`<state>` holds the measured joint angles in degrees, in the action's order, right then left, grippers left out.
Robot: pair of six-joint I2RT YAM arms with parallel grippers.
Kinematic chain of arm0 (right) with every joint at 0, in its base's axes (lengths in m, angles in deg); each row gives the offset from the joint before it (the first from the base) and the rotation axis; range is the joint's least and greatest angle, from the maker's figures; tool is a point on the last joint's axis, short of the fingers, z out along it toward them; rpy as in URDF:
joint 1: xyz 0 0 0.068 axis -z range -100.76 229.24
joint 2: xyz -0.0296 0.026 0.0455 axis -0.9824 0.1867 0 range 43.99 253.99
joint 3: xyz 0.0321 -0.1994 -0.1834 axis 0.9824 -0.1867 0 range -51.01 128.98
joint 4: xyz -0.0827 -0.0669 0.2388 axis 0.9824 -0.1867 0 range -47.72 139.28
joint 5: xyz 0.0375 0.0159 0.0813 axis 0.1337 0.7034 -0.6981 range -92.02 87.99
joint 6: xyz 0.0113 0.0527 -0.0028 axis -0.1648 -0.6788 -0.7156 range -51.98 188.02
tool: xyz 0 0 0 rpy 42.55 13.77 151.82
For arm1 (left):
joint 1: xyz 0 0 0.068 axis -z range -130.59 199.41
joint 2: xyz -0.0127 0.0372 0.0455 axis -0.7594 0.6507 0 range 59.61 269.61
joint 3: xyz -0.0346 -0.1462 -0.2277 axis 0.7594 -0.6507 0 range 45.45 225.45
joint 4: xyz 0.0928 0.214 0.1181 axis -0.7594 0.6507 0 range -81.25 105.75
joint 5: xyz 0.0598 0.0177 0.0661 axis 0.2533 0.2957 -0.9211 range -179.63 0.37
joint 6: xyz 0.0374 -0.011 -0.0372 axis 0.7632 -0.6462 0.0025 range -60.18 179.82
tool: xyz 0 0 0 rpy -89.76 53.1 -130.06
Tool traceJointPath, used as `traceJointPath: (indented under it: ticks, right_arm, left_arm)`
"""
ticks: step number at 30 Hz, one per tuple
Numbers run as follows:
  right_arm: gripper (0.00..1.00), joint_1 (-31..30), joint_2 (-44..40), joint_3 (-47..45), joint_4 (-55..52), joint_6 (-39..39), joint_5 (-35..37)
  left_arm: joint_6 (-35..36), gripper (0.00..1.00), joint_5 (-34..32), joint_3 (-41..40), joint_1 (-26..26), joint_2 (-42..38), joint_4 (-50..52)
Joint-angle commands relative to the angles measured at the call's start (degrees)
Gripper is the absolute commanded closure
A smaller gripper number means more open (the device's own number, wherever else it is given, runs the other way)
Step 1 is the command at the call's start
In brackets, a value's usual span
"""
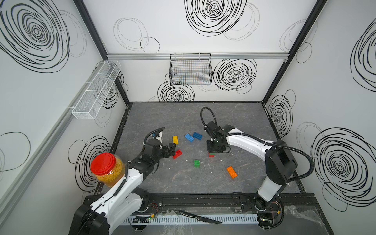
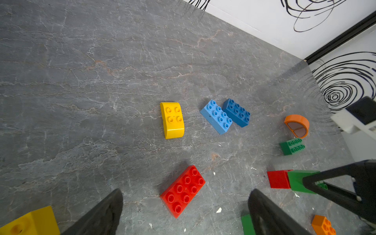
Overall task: Assemble an ice cream with lego
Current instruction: Assemble the lego brick with the lego brick.
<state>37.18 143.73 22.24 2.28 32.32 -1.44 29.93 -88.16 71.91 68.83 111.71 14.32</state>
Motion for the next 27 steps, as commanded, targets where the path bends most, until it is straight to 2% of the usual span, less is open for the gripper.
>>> traceJointPath:
  ticks: [1,10,20,27]
  right_arm:
    - [0.75,0.9,3.8,-0.5,-3.4,0.5,-0.4]
    - [0.75,1.2,6.3,-1.5,-4.0,-0.6,-0.6]
    - [0.76,0.2,5.7,-6.1,-0.6,-8.8,-3.3]
    - [0.76,0.1,8.0,-5.4,-1.3,-8.4,-1.8]
  left_arm:
    - [0.0,0.01,0.0,0.6,-0.5,0.0,-0.3]
    - [-0.1,0.01,-0.1,0.6,-0.6,-0.3,0.0]
    - [-0.3,0.01,-1.0,0.5,-0.5,-0.2,0.6]
    - [-0.2,0.01,-1.0,0.5,-0.5,-0.2,0.7]
